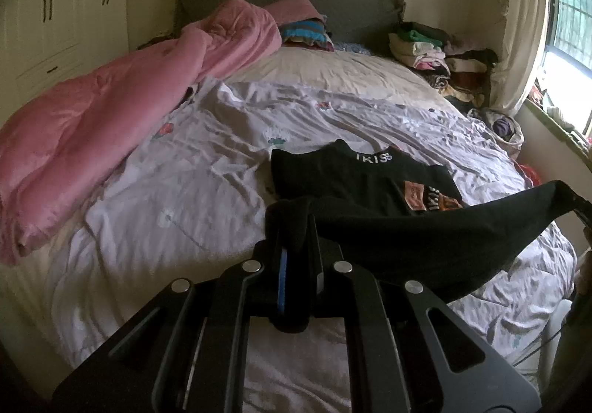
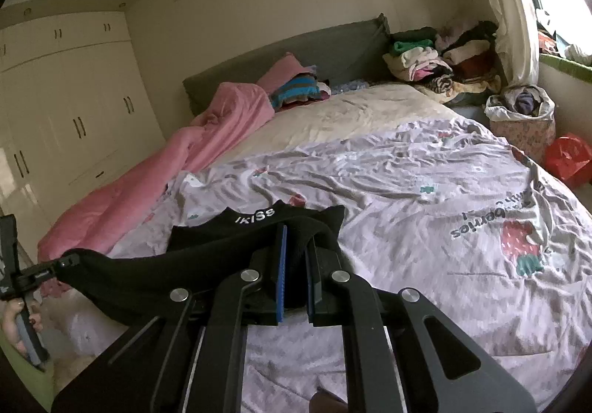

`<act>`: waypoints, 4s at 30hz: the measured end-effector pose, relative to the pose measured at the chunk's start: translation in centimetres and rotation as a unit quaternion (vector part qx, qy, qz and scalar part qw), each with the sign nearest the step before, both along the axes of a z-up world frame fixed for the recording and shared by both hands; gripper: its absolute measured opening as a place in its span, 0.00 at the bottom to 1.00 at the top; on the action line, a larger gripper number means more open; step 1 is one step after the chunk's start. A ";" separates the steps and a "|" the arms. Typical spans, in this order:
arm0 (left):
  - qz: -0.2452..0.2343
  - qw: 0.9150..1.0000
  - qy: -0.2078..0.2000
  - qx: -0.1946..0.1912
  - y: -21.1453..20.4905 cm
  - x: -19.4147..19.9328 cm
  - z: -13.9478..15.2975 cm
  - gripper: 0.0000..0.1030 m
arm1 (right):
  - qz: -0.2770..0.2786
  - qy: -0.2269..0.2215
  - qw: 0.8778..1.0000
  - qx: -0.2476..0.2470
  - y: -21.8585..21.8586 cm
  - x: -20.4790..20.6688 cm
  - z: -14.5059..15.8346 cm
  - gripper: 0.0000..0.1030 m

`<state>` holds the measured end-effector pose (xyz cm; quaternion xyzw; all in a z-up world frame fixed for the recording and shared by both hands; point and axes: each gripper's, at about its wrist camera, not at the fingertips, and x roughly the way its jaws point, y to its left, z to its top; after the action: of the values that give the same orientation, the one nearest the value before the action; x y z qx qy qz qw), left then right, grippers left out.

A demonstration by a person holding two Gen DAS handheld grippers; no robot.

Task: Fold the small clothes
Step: 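Lift the hem with both grippers and fold it over toward the IKISS collar, then lower the hem onto the collar and open both grippers, then withdraw both grippers from the folded shirt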

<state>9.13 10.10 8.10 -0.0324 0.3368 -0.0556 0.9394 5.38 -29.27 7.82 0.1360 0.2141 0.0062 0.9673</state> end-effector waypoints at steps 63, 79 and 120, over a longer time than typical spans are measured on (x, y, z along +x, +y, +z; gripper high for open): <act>0.068 0.997 -0.021 0.006 -0.4 15.5 -9.1 0.07 | -0.073 0.066 0.992 -0.074 -0.7 16.1 -7.8 0.08; 0.052 0.998 -0.025 0.031 -0.7 14.7 -9.6 0.27 | -0.100 0.095 0.988 -0.072 -0.3 15.8 -10.4 0.28; -0.016 0.998 0.054 -0.002 -3.8 14.2 -12.4 0.16 | 0.029 0.183 0.971 -0.151 7.5 16.8 -14.4 0.16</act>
<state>23.35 6.26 -4.33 -0.0320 0.3875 -0.0694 0.9187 22.18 -21.81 -6.57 -0.0191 0.3899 -0.0229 0.9204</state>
